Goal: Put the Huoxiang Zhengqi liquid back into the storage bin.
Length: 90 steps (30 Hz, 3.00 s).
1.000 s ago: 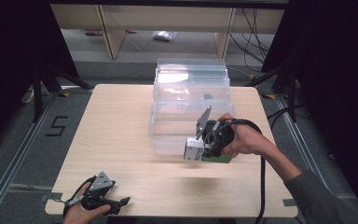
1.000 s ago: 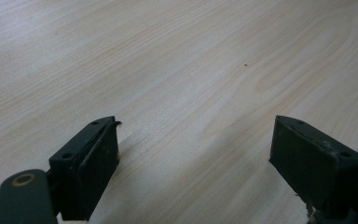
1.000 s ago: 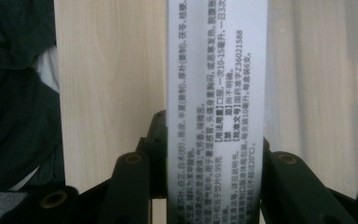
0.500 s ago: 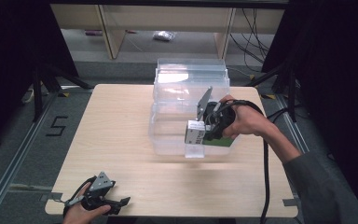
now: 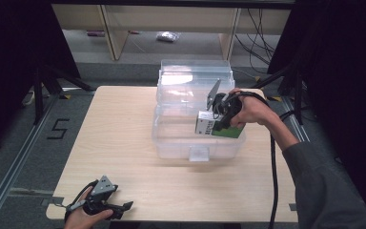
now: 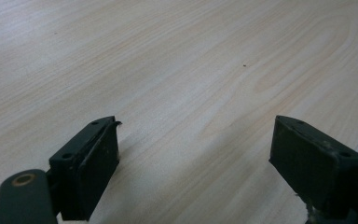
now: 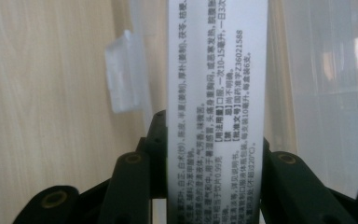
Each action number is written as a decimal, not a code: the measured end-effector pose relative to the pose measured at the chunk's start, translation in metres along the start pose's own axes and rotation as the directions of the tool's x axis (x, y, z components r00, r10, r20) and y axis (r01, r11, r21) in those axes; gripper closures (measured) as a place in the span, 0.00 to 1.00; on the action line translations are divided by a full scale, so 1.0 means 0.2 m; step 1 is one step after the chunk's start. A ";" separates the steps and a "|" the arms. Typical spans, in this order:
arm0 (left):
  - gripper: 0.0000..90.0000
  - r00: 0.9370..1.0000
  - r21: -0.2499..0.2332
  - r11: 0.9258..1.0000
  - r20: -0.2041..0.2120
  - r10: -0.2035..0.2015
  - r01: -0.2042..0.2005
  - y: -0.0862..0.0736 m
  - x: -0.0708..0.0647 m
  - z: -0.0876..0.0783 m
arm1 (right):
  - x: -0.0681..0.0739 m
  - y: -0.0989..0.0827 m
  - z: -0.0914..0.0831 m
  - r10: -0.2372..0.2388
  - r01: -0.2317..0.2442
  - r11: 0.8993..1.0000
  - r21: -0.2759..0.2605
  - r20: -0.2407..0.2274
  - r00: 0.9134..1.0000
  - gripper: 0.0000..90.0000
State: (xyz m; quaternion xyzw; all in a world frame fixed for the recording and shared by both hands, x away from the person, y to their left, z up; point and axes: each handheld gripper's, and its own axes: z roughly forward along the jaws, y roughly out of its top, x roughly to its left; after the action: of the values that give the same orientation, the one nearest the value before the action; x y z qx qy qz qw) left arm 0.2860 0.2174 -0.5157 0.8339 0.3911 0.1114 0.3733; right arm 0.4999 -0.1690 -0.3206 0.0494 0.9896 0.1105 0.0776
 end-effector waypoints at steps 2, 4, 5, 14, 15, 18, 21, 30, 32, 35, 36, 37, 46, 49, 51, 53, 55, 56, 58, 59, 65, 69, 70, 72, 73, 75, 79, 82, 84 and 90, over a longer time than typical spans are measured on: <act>0.17 1.000 0.007 1.000 0.000 0.002 -0.002 0.00 0.00 0.00 | 0.00 -0.01 0.01 0.031 -0.031 1.000 0.004 -0.009 0.999 0.72; 0.17 1.000 -0.002 1.000 0.001 0.000 0.000 0.00 0.00 0.00 | -0.03 -0.02 0.06 0.022 -0.022 1.000 0.023 -0.018 1.000 0.72; 0.17 1.000 -0.002 1.000 0.001 0.000 0.000 0.00 0.00 0.00 | -0.03 -0.02 0.06 0.022 -0.022 1.000 0.023 -0.018 1.000 0.72; 0.17 1.000 -0.017 1.000 0.010 -0.014 0.014 0.00 -0.01 0.01 | -0.07 -0.06 0.20 0.012 -0.010 0.999 0.049 -0.043 0.999 0.72; 0.17 1.000 -0.018 1.000 0.010 -0.016 0.016 0.00 -0.01 0.01 | -0.06 -0.06 0.21 0.024 -0.022 0.998 0.060 -0.042 0.999 0.72; 0.17 1.000 -0.018 1.000 0.009 -0.015 0.015 0.00 -0.01 0.00 | -0.07 -0.07 0.24 0.017 -0.014 0.998 0.059 -0.055 0.998 0.72; 0.17 1.000 -0.018 1.000 0.009 -0.015 0.015 0.00 -0.01 0.00 | -0.08 -0.07 0.26 0.033 -0.029 0.997 0.078 -0.048 0.998 0.72; 0.17 1.000 0.006 1.000 0.001 0.004 -0.004 0.00 0.00 0.00 | -0.09 -0.10 0.33 0.045 -0.038 0.996 0.086 -0.084 0.995 0.72; 0.17 1.000 0.009 1.000 0.007 0.006 -0.006 0.00 0.00 0.00 | -0.09 -0.10 0.34 0.028 -0.022 0.996 0.083 -0.071 0.997 0.72; 0.17 1.000 -0.013 1.000 0.007 -0.015 0.015 0.00 -0.01 0.00 | -0.10 -0.11 0.35 0.032 -0.025 0.995 0.094 -0.069 0.997 0.72; 0.17 1.000 -0.013 1.000 0.008 -0.017 0.017 0.00 -0.01 0.00 | -0.10 -0.11 0.36 0.019 -0.014 0.997 0.080 -0.069 0.997 0.72; 0.17 1.000 -0.013 1.000 0.008 -0.017 0.017 0.00 -0.01 0.00 | -0.11 -0.11 0.36 0.007 -0.002 0.997 0.072 -0.072 0.997 0.72; 0.17 1.000 -0.011 1.000 0.009 -0.017 0.017 0.00 -0.01 0.00 | -0.10 -0.13 0.41 0.038 -0.031 0.997 0.064 -0.106 0.994 0.72; 0.17 1.000 -0.014 1.000 0.009 -0.020 0.020 0.00 -0.01 0.00 | -0.11 -0.14 0.42 0.003 0.004 0.998 0.067 -0.096 0.995 0.72; 0.17 1.000 -0.012 1.000 0.008 -0.022 0.022 0.00 -0.01 0.00 | -0.10 -0.15 0.43 0.013 -0.007 0.998 0.067 -0.095 0.995 0.72; 0.17 1.000 0.001 1.000 0.001 -0.002 0.002 0.00 0.00 0.00 | -0.09 -0.15 0.43 0.046 -0.039 0.997 0.069 -0.105 0.993 0.72; 0.17 1.000 -0.004 1.000 0.004 -0.002 0.002 0.00 0.00 0.00 | -0.10 -0.16 0.44 0.030 -0.023 0.997 0.071 -0.097 0.995 0.72; 0.17 1.000 0.002 1.000 0.001 0.001 -0.001 0.00 0.00 0.00 | -0.10 -0.16 0.44 0.030 -0.023 0.996 0.082 -0.096 0.995 0.72; 0.17 1.000 0.001 1.000 0.001 -0.002 0.002 0.00 0.00 0.00 | -0.10 -0.16 0.44 0.048 -0.040 0.997 0.072 -0.111 0.993 0.72; 0.17 1.000 0.001 1.000 0.001 -0.002 0.002 0.00 0.00 0.00 | -0.10 -0.16 0.44 0.048 -0.040 0.997 0.072 -0.111 0.993 0.72; 0.17 1.000 -0.002 1.000 0.001 -0.001 0.001 0.00 0.00 0.00 | -0.10 -0.15 0.46 0.020 -0.012 0.997 0.070 -0.115 0.993 0.72; 0.17 1.000 -0.001 1.000 0.002 0.000 0.000 0.00 0.00 0.00 | -0.09 -0.16 0.47 0.025 -0.014 0.996 0.086 -0.126 0.992 0.72; 0.17 1.000 -0.002 1.000 0.002 -0.001 0.001 0.00 0.00 0.00 | -0.10 -0.16 0.47 0.009 0.001 0.996 0.085 -0.121 0.993 0.71; 0.17 1.000 0.001 1.000 0.002 -0.001 0.001 0.00 0.00 0.00 | -0.10 -0.16 0.47 0.026 -0.015 0.996 0.086 -0.125 0.992 0.71; 0.17 1.000 0.001 1.000 0.002 -0.001 0.001 0.00 0.00 0.00 | -0.10 -0.16 0.47 0.026 -0.015 0.996 0.086 -0.125 0.992 0.71; 0.17 1.000 0.000 1.000 0.002 -0.001 0.001 0.00 0.00 0.00 | -0.10 -0.17 0.47 0.030 -0.020 0.996 0.085 -0.127 0.991 0.71; 0.17 1.000 0.006 1.000 0.001 -0.003 0.003 0.00 0.00 0.00 | -0.09 -0.16 0.49 0.029 -0.014 0.994 0.108 -0.137 0.990 0.70; 0.17 1.000 0.004 1.000 0.002 -0.004 0.004 0.00 0.00 0.00 | -0.09 -0.14 0.49 0.022 -0.005 0.993 0.122 -0.143 0.990 0.68; 0.17 1.000 0.005 1.000 0.001 -0.004 0.004 0.00 0.00 0.00 | -0.10 -0.15 0.46 0.049 -0.033 0.991 0.132 -0.120 0.992 0.66; 0.17 1.000 0.003 1.000 0.002 -0.001 0.001 0.00 0.00 0.00 | -0.08 -0.18 0.35 0.114 -0.106 0.991 0.079 -0.098 0.989 0.59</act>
State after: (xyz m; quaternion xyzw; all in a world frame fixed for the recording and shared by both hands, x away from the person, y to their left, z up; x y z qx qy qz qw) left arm 0.2860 0.2172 -0.5159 0.8343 0.3914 0.1099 0.3723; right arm 0.5254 -0.1903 -0.3941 0.1010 0.9914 0.0808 0.0186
